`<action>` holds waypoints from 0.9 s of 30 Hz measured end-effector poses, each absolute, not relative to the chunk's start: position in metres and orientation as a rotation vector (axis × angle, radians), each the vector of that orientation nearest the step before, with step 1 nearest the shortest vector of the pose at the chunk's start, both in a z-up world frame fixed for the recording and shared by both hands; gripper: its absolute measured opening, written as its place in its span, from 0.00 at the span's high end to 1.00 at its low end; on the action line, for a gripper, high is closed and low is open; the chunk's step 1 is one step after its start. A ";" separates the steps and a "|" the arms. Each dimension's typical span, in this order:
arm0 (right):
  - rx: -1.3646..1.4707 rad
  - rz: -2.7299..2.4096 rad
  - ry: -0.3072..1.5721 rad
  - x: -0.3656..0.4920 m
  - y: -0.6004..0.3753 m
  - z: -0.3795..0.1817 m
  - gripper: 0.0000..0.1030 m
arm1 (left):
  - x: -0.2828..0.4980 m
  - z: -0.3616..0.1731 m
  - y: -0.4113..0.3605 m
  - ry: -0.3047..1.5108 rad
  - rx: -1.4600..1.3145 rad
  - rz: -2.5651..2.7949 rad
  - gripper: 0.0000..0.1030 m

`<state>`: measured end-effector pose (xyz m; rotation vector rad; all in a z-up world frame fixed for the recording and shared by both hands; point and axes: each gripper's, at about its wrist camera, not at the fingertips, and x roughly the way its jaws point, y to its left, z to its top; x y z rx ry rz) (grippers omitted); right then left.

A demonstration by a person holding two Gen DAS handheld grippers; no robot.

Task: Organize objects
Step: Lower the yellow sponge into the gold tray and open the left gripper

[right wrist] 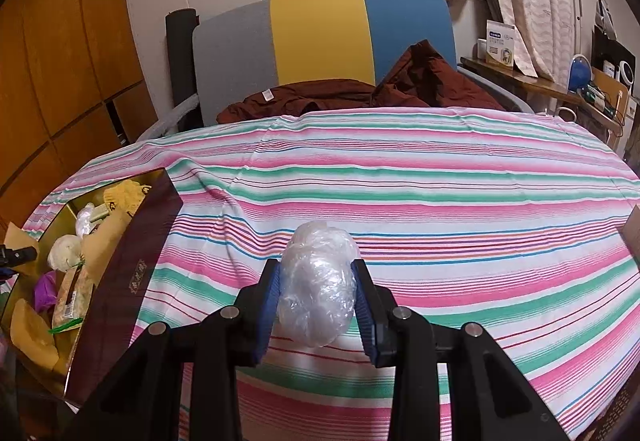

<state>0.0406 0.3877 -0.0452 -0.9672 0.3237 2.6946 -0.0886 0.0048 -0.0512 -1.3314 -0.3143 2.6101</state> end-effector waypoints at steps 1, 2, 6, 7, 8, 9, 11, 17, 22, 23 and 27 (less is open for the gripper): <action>-0.966 2.695 0.324 0.041 0.387 -0.045 0.66 | -0.088 -0.052 0.005 -0.298 -1.343 2.614 0.63; -0.965 2.696 0.324 0.041 0.386 -0.044 0.66 | -0.088 -0.054 0.007 -0.271 -1.356 2.615 0.63; -0.960 2.700 0.316 0.041 0.383 -0.041 0.66 | -0.088 -0.054 0.012 -0.216 -1.365 2.612 0.63; -0.956 2.701 0.312 0.041 0.383 -0.040 0.66 | -0.089 -0.053 0.014 -0.209 -1.364 2.609 0.63; -0.953 2.704 0.308 0.041 0.382 -0.040 0.66 | -0.092 -0.051 0.015 -0.205 -1.365 2.603 0.63; -0.952 2.705 0.307 0.041 0.381 -0.040 0.66 | -0.096 -0.049 0.017 -0.204 -1.359 2.602 0.63; -0.956 2.706 0.309 0.040 0.381 -0.040 0.66 | -0.104 -0.041 0.019 -0.206 -1.339 2.610 0.63; -0.965 2.702 0.311 0.040 0.379 -0.043 0.66 | -0.144 -0.038 0.028 -0.187 -1.365 2.596 0.63; -0.964 2.692 0.317 0.042 0.384 -0.044 0.66 | -0.168 -0.052 0.032 -0.197 -1.450 2.575 0.63; -0.963 2.689 0.317 0.042 0.384 -0.044 0.66 | -0.170 -0.053 0.033 -0.189 -1.456 2.577 0.60; -0.960 2.676 0.324 0.043 0.389 -0.044 0.66 | -0.164 -0.052 0.033 -0.211 -1.437 2.591 0.44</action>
